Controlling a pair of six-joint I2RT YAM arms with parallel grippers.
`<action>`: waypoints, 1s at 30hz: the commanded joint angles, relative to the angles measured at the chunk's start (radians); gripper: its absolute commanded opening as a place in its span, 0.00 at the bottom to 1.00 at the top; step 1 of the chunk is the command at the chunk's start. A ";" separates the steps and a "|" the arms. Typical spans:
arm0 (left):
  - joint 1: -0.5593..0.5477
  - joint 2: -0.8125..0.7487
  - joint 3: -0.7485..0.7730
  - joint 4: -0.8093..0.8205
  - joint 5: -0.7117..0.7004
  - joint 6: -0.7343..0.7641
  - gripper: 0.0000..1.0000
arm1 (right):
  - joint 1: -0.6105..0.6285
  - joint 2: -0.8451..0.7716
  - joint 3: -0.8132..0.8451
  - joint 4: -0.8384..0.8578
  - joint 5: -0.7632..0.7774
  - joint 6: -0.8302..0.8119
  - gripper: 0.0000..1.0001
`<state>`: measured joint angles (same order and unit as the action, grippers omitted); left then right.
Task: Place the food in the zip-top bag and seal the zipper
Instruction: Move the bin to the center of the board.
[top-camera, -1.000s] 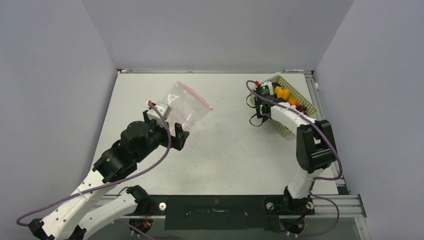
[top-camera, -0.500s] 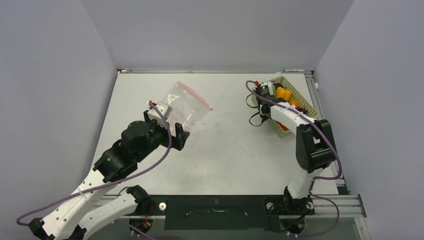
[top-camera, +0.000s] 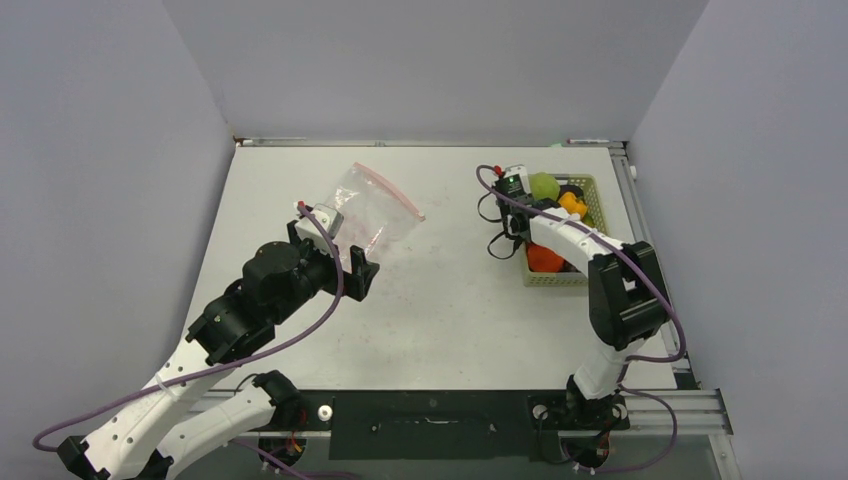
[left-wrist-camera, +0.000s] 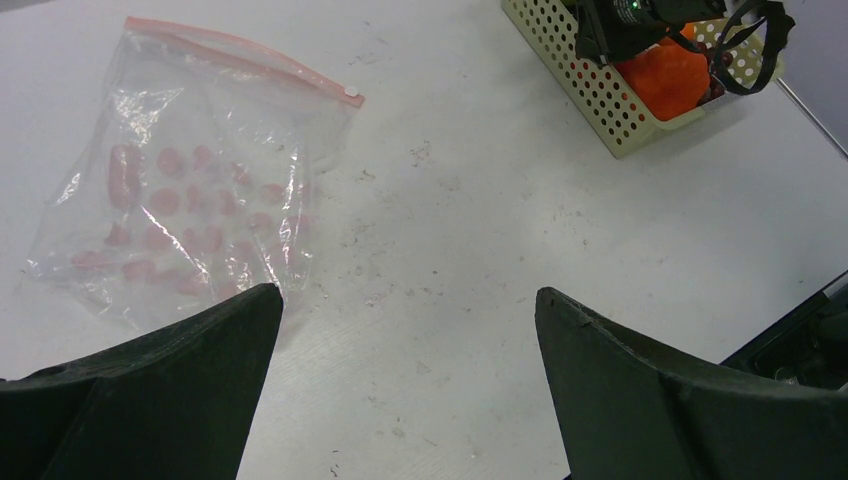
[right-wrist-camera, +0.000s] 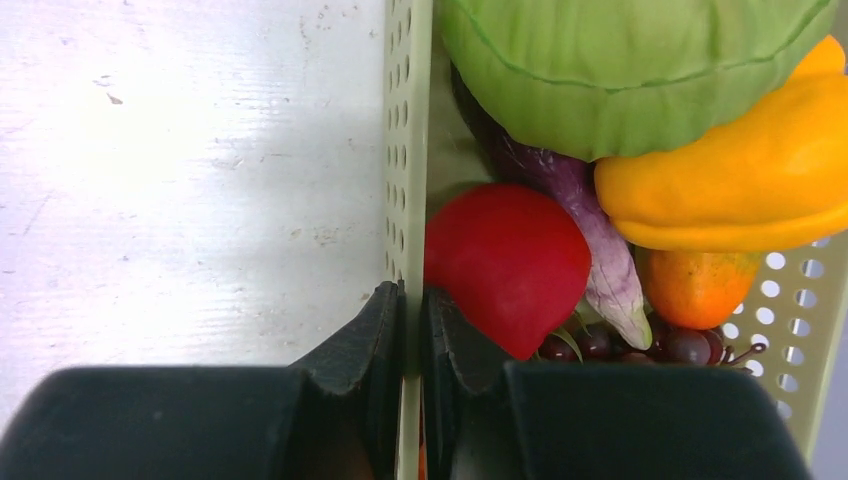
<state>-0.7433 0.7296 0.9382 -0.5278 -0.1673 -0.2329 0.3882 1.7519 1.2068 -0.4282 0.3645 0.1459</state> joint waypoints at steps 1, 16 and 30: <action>0.003 -0.003 0.020 0.018 0.000 -0.009 0.96 | 0.012 -0.059 0.010 -0.010 -0.095 0.061 0.05; 0.004 -0.002 0.021 0.016 0.001 -0.006 0.96 | 0.119 -0.116 -0.039 -0.001 -0.132 0.211 0.05; 0.003 -0.009 0.023 0.014 0.000 -0.007 0.96 | 0.279 -0.102 -0.044 0.018 -0.056 0.383 0.05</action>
<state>-0.7433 0.7296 0.9382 -0.5282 -0.1677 -0.2329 0.6151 1.6867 1.1606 -0.4503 0.2680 0.4400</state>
